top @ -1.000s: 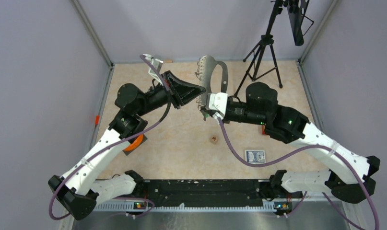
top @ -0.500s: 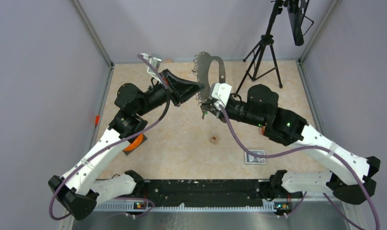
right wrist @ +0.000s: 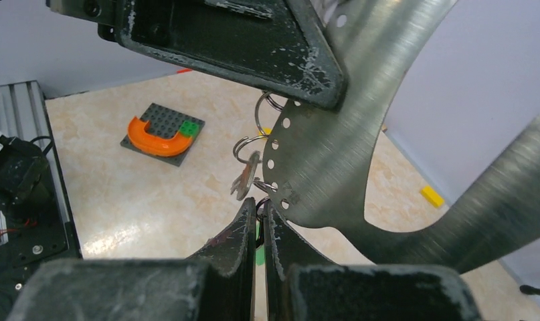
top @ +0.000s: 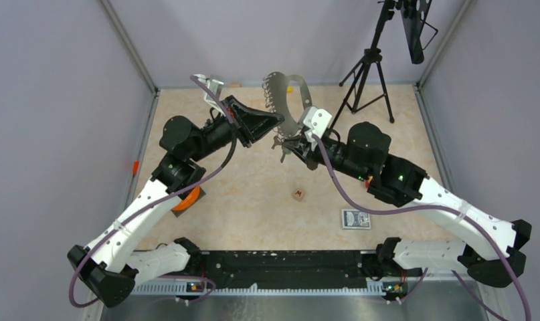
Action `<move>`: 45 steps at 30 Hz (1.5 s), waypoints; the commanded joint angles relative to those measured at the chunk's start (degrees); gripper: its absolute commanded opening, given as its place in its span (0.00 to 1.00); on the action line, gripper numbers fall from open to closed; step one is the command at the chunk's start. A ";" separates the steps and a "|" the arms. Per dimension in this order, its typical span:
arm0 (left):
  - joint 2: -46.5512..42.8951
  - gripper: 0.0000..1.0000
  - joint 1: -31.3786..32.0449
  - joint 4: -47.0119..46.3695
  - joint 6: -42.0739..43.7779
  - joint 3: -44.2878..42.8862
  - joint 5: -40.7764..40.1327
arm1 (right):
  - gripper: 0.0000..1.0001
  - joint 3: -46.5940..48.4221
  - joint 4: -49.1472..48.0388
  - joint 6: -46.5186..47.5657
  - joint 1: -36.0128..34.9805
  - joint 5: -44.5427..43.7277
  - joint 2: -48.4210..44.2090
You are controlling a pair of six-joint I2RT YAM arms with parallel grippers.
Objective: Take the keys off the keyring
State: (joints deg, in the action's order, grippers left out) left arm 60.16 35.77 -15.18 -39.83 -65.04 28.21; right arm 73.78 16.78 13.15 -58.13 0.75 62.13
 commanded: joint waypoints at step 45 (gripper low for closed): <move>-3.34 0.00 0.88 -5.19 -2.45 -0.22 5.22 | 0.32 -18.41 -16.35 -1.55 0.64 5.76 -17.28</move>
State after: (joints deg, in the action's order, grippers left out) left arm 58.00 36.49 -16.67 -41.87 -65.04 32.75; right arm 55.83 3.38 11.09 -57.95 4.62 46.85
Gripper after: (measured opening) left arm 0.008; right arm 0.301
